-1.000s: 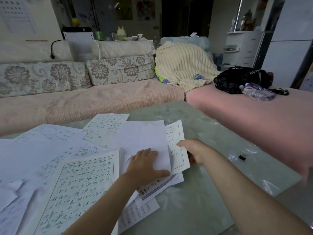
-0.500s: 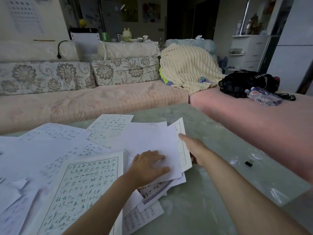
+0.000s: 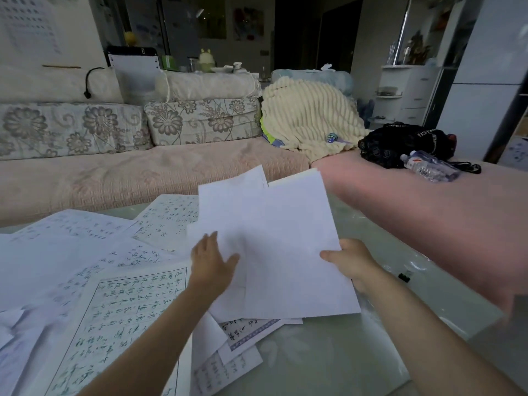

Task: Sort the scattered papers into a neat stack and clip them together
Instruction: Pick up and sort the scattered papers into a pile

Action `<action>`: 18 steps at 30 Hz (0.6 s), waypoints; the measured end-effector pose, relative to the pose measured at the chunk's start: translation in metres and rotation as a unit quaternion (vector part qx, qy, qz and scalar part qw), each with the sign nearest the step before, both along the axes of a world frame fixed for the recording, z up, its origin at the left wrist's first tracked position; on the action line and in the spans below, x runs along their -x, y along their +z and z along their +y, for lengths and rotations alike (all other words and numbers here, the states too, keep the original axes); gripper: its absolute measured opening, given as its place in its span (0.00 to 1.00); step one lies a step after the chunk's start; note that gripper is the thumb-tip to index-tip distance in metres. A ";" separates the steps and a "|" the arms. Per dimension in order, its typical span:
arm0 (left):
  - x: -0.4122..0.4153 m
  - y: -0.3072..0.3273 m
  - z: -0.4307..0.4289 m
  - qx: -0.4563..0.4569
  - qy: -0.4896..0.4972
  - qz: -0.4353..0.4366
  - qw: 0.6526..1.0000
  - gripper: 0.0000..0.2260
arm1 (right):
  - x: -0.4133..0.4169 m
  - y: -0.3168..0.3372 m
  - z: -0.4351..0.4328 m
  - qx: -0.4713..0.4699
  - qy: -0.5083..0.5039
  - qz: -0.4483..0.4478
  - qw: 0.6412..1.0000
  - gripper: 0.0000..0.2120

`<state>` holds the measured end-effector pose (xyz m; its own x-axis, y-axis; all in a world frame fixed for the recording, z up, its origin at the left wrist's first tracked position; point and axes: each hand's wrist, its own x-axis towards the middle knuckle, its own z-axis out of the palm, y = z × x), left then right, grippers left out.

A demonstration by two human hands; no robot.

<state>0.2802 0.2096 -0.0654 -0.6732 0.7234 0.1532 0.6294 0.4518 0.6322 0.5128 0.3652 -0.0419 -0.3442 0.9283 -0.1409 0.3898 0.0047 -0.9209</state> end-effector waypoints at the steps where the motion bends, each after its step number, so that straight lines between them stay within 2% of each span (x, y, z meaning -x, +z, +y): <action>1: 0.005 0.003 0.001 -0.017 0.027 -0.034 0.999 0.37 | -0.005 0.001 0.000 0.019 0.004 0.019 1.000 0.04; 5: 0.019 0.016 0.010 -0.072 0.083 -0.150 0.983 0.40 | -0.015 0.001 0.003 0.063 0.015 0.056 0.996 0.03; 7: 0.022 0.018 0.014 -0.027 0.055 -0.162 0.985 0.37 | -0.015 -0.001 0.006 0.072 0.011 0.063 0.995 0.05; 9: 0.016 0.017 0.013 0.082 -0.020 -0.111 0.990 0.29 | -0.011 -0.003 0.005 0.082 0.018 0.059 0.995 0.07; 11: 0.005 0.012 0.012 0.183 -0.089 0.013 0.979 0.19 | -0.004 -0.004 0.002 0.077 0.037 0.032 0.996 0.08; 12: 0.000 0.008 0.013 0.202 -0.107 0.058 0.972 0.18 | 0.000 -0.004 0.001 0.073 0.046 0.018 0.996 0.09; 14: -0.008 0.003 0.012 0.184 -0.129 0.050 0.973 0.21 | 0.007 -0.006 0.000 0.071 0.055 0.000 0.996 0.11; 16: -0.013 0.001 0.014 0.134 -0.148 -0.025 0.980 0.26 | 0.010 -0.007 -0.001 0.064 0.058 -0.023 0.996 0.13; 18: -0.016 0.002 0.013 0.077 -0.135 -0.093 0.984 0.26 | 0.008 -0.004 -0.001 0.050 0.051 -0.031 0.997 0.14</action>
